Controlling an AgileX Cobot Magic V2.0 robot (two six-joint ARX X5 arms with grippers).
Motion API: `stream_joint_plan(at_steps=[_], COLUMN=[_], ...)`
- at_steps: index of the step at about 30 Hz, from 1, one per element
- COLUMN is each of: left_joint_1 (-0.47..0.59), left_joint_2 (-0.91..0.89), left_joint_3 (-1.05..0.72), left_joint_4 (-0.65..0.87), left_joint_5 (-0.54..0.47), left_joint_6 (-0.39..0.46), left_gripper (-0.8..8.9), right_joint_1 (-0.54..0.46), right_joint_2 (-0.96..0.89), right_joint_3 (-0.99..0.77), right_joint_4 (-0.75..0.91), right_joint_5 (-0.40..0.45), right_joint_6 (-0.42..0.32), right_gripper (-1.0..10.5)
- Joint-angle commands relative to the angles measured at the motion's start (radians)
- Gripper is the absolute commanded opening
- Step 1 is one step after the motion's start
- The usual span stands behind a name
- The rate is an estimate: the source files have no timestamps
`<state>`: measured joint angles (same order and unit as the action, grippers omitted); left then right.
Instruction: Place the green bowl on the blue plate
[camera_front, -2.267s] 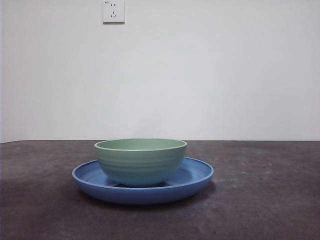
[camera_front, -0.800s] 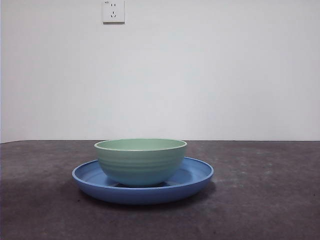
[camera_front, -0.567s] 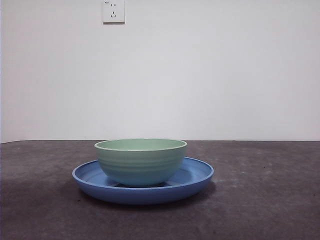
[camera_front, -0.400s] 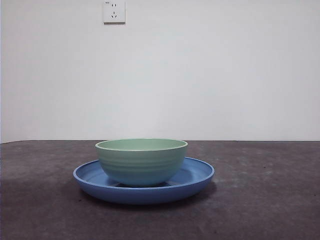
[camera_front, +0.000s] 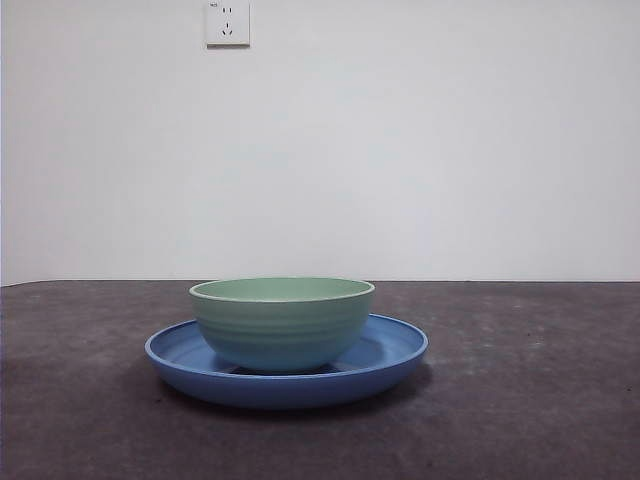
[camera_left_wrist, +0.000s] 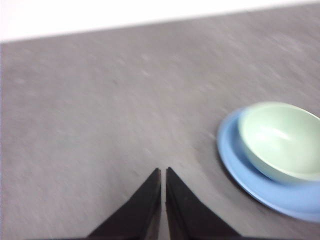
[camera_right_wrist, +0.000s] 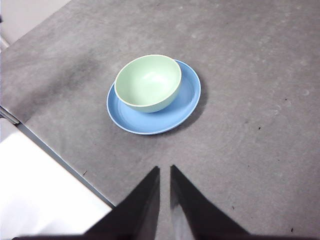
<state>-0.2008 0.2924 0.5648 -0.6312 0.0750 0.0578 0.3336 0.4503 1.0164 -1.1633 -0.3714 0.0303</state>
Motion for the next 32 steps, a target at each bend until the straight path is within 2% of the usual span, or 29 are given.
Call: stream_joint_plan(at_steps=[1,4,7,16,23,32], left_joint_1=[0.04,0.069,0.092,0.168,0.176,0.177], left_joint_2=[-0.064,-0.121,-0.156,-0.227,-0.271,-0.29], left_joint_3=[-0.139,-0.269,-0.363,-0.511,-0.554,-0.554], left_joint_4=[0.2,0.349,0.437,0.452,0.451,0.438], left_joint_5=[-0.005,-0.008,-0.008,-0.075,-0.076,-0.077], left_joint_6=[0.005,-0.003,-0.02,-0.158,-0.152,-0.093], left_gripper=[0.16,0.16,0.16,0.19,0.19,0.19], right_joint_1=[0.005,0.005,0.005,0.005,0.005,0.005], right_joint_2=[0.004,0.004,0.004,0.004,0.004,0.004], right_joint_3=[0.006,0.006,0.006,0.006,0.006,0.006], right_joint_4=[0.01,0.01,0.01,0.01,0.01,0.01], right_joint_5=[-0.002,-0.002,-0.002,-0.002,-0.002,-0.002], right_joint_6=[-0.001,-0.001,-0.001,-0.001,-0.001,-0.001], right_gripper=[0.3,0.3,0.3,0.3,0.3,0.3])
